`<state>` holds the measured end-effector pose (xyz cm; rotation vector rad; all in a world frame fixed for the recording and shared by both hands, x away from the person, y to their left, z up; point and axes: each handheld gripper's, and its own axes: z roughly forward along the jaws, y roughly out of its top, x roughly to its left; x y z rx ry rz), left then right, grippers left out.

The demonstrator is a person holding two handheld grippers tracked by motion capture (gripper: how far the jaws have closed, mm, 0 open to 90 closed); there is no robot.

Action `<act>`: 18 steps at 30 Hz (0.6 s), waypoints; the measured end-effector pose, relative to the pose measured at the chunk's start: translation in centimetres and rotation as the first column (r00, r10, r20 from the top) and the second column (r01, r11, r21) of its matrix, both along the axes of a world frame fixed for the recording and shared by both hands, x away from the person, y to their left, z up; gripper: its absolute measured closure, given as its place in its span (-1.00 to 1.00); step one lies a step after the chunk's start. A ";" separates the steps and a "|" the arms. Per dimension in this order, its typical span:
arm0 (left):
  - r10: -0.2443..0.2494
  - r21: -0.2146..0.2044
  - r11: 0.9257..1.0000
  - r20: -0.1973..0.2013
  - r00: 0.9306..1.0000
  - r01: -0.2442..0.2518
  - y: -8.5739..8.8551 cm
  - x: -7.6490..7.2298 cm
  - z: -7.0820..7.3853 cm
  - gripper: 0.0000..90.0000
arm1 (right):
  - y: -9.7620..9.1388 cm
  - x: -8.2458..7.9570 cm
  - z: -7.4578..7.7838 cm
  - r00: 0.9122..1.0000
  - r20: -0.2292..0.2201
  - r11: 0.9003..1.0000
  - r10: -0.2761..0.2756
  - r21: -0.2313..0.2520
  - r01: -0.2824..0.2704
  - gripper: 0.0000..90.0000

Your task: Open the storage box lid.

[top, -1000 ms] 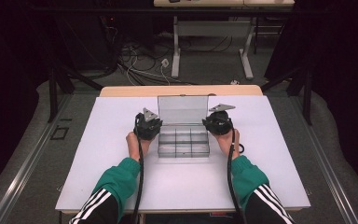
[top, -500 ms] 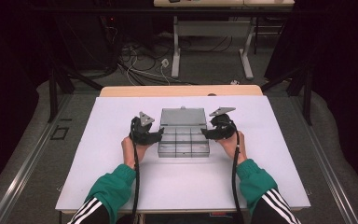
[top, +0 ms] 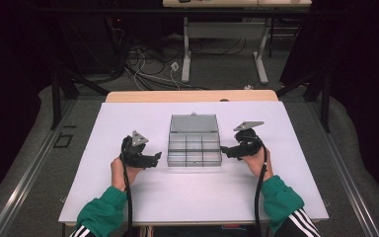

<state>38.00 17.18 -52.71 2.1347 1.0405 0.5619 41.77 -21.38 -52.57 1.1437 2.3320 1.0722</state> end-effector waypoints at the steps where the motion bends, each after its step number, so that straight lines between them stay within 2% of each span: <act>1: -0.001 -0.003 1.000 0.001 1.000 0.001 0.1 -0.2 0.0 -0.75 | -0.1 -0.2 0.0 1.000 0.003 1.000 0.006 -0.004 -0.006 -0.62; 2: 0.003 -0.003 1.000 0.009 1.000 -0.003 0.3 -0.4 -0.1 -0.77 | -0.2 -0.3 0.0 1.000 -0.001 1.000 0.006 -0.005 -0.006 -0.63; 9: -0.008 -0.019 1.000 -0.010 1.000 0.007 1.1 -1.4 0.0 -0.97 | -1.1 -1.8 0.2 0.998 -0.017 0.998 0.060 -0.019 -0.061 -0.69; 10: -0.015 -0.027 1.000 -0.011 1.000 0.015 1.2 -1.6 0.0 -0.99 | -1.2 -1.9 0.1 0.999 -0.002 0.999 0.054 -0.006 -0.054 -0.70; 15: -0.024 -0.041 0.999 -0.016 1.000 0.023 1.8 -2.4 0.1 -1.00 | -1.9 -2.5 0.4 0.998 0.006 0.998 0.056 0.008 -0.056 -0.81; 18: -0.026 -0.030 0.999 -0.028 0.999 0.025 2.0 -3.0 -0.1 -1.00 | -2.3 -2.8 0.3 0.998 0.001 0.998 0.061 0.008 -0.061 -0.88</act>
